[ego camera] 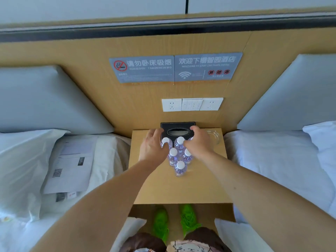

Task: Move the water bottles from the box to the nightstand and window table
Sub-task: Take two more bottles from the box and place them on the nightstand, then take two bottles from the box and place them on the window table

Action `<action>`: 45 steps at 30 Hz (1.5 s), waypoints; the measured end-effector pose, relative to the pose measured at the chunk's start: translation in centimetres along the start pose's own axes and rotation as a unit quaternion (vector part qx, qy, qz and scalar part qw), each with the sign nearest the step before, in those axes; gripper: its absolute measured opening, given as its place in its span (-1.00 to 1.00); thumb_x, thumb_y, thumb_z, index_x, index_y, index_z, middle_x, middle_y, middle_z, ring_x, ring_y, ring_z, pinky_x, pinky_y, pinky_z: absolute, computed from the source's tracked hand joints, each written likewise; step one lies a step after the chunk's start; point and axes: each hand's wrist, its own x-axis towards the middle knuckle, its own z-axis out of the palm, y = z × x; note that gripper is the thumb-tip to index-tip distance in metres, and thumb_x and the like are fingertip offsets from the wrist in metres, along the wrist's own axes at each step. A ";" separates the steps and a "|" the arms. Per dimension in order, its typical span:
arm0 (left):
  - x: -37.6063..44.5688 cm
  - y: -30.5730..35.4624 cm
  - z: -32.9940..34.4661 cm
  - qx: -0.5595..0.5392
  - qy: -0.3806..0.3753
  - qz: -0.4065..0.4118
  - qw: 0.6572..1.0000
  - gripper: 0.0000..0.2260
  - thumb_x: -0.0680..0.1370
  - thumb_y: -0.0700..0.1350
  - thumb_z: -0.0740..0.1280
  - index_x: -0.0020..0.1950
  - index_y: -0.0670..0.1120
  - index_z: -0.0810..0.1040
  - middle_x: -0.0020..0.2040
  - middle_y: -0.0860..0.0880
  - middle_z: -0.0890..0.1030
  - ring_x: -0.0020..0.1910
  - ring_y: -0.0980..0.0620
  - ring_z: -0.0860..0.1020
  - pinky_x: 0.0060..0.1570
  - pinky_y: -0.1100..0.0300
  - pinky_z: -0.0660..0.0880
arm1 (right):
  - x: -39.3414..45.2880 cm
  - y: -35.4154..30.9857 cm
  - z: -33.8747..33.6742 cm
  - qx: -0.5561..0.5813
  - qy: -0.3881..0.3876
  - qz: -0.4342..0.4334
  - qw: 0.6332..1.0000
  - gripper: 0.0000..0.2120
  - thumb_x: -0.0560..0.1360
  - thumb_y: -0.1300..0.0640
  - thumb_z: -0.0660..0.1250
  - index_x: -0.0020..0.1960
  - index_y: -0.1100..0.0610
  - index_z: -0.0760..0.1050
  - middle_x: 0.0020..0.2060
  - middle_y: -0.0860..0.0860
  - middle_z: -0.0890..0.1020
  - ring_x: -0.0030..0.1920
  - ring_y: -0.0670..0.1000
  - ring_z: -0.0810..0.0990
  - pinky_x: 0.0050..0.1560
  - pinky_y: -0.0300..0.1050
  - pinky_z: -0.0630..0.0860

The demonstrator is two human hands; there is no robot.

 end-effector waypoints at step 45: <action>-61.8 36.1 10.1 0.042 -0.283 0.783 0.552 -0.39 0.61 0.14 0.33 0.61 0.01 0.26 0.63 -0.08 0.23 0.60 -0.11 0.18 0.50 -0.03 0.25 | -76.6 27.2 -10.3 -0.024 0.483 0.535 0.693 -0.19 0.49 -0.04 0.43 0.62 -0.06 0.09 0.53 0.08 0.28 0.46 0.20 0.30 0.29 0.09 0.39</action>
